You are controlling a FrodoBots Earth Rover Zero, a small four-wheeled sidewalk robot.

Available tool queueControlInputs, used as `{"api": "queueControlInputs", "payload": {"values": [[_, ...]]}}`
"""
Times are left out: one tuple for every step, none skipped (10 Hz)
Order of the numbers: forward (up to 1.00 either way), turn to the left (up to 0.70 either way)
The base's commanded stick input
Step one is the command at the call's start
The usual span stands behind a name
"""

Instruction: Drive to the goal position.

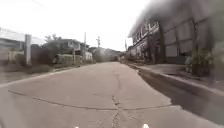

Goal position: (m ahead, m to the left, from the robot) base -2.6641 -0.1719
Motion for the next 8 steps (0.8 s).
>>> {"api": "queueControlInputs", "payload": {"values": [[0.85,0.00],[0.85,0.06],[0.85,0.10],[0.85,0.06],[0.85,0.02],[0.85,0.00],[0.85,0.00],[0.85,-0.04]]}}
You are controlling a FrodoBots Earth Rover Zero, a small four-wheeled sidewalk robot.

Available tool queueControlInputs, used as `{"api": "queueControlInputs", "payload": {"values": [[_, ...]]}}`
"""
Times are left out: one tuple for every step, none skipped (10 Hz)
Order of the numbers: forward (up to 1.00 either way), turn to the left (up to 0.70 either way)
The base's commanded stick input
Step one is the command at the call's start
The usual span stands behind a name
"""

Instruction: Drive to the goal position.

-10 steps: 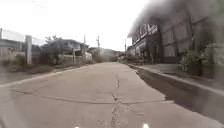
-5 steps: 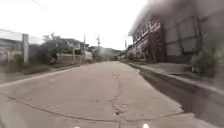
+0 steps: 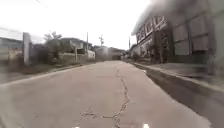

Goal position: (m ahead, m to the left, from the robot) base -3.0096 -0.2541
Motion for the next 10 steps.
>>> {"api": "queueControlInputs", "payload": {"values": [[0.85,-0.21],[0.85,-0.33],[0.85,-0.34],[0.85,-0.34],[0.85,-0.34],[0.85,-0.31],[0.85,-0.22],[0.85,-0.05],[0.85,0.12],[0.85,0.02]]}}
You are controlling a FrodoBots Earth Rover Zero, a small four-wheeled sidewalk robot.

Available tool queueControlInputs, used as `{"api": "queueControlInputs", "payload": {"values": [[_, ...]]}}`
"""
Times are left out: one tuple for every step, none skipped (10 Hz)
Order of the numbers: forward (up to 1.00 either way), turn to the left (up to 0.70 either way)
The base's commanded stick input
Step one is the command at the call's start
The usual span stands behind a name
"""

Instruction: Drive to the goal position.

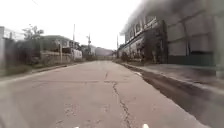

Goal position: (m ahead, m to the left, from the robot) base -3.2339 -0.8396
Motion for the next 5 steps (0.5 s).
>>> {"api": "queueControlInputs", "payload": {"values": [[0.85,0.00],[0.85,0.00],[0.85,0.00],[0.85,0.00],[0.85,0.00]]}}
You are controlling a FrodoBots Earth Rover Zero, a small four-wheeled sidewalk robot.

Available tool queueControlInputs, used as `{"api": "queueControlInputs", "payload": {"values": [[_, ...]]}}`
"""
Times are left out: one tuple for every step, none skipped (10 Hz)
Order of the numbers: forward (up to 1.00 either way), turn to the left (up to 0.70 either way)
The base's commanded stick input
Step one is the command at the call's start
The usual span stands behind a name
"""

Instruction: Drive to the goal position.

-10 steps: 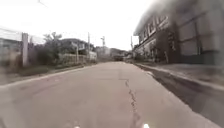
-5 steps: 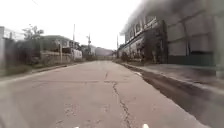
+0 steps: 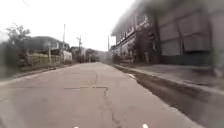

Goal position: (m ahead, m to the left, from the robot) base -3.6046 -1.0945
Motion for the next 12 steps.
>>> {"api": "queueControlInputs", "payload": {"values": [[0.85,0.00],[0.85,0.00],[0.85,0.00],[0.85,0.00],[0.85,0.00],[0.85,0.00],[0.85,0.00],[0.85,0.00],[0.85,0.00],[0.85,0.00],[0.85,0.00],[0.85,0.00]]}}
